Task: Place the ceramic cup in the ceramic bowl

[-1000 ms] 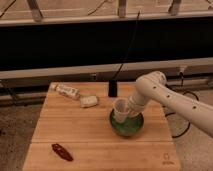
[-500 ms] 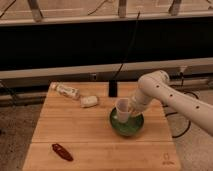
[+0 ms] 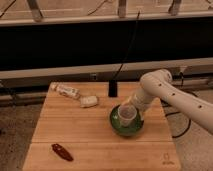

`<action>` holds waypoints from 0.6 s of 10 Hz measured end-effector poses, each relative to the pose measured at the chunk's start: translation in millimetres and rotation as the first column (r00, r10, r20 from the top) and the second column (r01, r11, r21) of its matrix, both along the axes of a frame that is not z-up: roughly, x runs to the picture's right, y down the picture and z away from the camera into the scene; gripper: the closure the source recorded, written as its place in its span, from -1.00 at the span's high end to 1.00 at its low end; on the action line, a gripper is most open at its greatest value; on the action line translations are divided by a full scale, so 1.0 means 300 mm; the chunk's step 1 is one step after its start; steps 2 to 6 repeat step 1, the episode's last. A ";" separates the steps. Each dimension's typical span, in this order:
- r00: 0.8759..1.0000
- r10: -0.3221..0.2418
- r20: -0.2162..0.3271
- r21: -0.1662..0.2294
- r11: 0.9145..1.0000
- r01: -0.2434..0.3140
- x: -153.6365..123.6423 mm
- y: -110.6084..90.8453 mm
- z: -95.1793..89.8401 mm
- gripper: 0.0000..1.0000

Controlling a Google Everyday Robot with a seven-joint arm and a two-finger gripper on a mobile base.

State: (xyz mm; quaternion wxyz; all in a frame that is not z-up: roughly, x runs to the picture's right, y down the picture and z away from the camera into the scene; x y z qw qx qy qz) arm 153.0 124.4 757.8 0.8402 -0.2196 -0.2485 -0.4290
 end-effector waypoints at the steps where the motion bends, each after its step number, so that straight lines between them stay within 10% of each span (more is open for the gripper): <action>1: 1.000 0.001 0.000 -0.001 1.000 -0.001 0.011 -0.015 -0.009 0.60; 6: 1.000 0.001 0.000 -0.001 1.000 -0.001 0.011 -0.015 -0.009 0.60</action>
